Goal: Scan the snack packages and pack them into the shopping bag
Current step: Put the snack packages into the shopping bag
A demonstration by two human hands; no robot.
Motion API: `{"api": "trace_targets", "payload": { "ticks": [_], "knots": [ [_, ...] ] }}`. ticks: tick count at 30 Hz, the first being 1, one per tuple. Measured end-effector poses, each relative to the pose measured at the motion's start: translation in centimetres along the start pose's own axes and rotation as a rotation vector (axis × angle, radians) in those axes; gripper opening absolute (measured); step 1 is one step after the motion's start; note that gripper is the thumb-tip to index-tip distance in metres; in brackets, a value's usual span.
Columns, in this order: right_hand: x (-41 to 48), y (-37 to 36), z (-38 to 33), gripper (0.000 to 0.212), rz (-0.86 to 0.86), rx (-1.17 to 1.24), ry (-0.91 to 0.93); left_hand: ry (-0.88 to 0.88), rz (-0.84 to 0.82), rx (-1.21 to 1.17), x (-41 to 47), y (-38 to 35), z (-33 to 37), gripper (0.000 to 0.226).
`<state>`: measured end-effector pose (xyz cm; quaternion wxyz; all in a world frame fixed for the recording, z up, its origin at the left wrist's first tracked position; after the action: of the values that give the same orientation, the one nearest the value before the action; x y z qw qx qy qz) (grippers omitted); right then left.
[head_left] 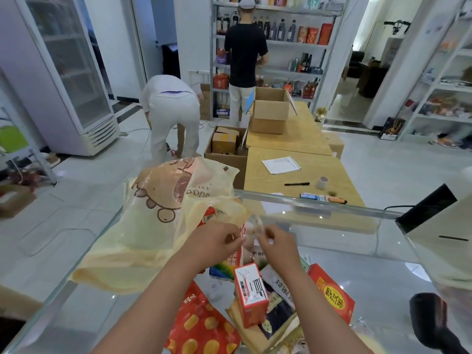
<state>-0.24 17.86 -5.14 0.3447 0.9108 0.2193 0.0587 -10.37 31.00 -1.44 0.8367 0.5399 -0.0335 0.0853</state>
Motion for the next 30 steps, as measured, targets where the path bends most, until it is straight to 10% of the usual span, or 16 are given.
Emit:
{"api": "trace_targets", "payload": {
  "ticks": [15,30],
  "knots": [
    [-4.5,9.0,-2.8,0.020,0.268,0.804,-0.157,0.140,0.123,-0.807,1.8,1.9,2.8,0.028],
    [-7.9,14.3,4.5,0.021,0.249,0.891,-0.245,0.063,0.336,-0.430,4.9,-0.4,10.8,0.026]
  ]
}}
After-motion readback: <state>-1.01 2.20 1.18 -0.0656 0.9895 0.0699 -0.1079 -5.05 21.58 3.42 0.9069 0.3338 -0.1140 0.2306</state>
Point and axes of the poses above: each hand's wrist, its own x-axis towards the middle knuckle, its own y-axis out of the back of the hand, z = x × y, the point moved 5 cm from there along x, towards the middle knuckle, and after that the axes turned 9 degrees about -y, right-handed, at the moved point
